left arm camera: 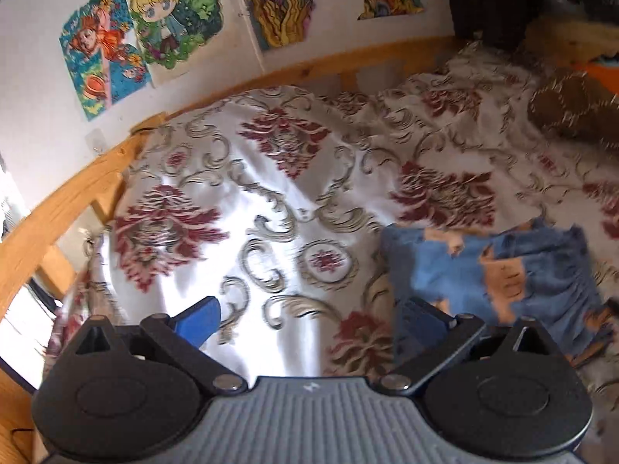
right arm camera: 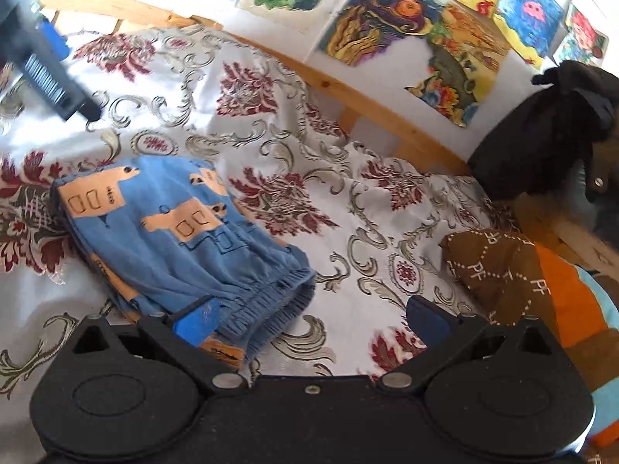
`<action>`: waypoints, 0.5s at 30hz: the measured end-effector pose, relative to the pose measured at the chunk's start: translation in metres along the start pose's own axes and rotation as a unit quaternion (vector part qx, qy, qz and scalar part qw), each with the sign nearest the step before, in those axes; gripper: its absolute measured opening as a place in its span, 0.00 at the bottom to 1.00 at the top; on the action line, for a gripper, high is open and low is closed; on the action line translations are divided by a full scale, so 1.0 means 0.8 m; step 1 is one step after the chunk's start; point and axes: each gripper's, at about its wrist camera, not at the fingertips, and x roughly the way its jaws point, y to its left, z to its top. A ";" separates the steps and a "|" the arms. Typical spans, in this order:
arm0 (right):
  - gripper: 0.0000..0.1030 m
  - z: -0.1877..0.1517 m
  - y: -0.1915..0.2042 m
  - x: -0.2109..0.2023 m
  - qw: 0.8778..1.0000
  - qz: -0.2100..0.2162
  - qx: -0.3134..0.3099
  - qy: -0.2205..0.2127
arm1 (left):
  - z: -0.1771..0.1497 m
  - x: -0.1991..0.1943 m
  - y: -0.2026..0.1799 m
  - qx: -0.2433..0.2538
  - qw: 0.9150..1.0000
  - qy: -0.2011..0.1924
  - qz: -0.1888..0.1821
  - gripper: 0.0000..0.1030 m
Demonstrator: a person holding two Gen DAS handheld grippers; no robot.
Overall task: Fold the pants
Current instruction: 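Move both grippers back over the folded pants bundle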
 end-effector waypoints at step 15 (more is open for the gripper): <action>0.99 -0.016 -0.016 0.010 0.998 0.023 0.052 0.037 | -0.043 0.055 0.037 -0.100 0.987 0.113 -0.060 1.00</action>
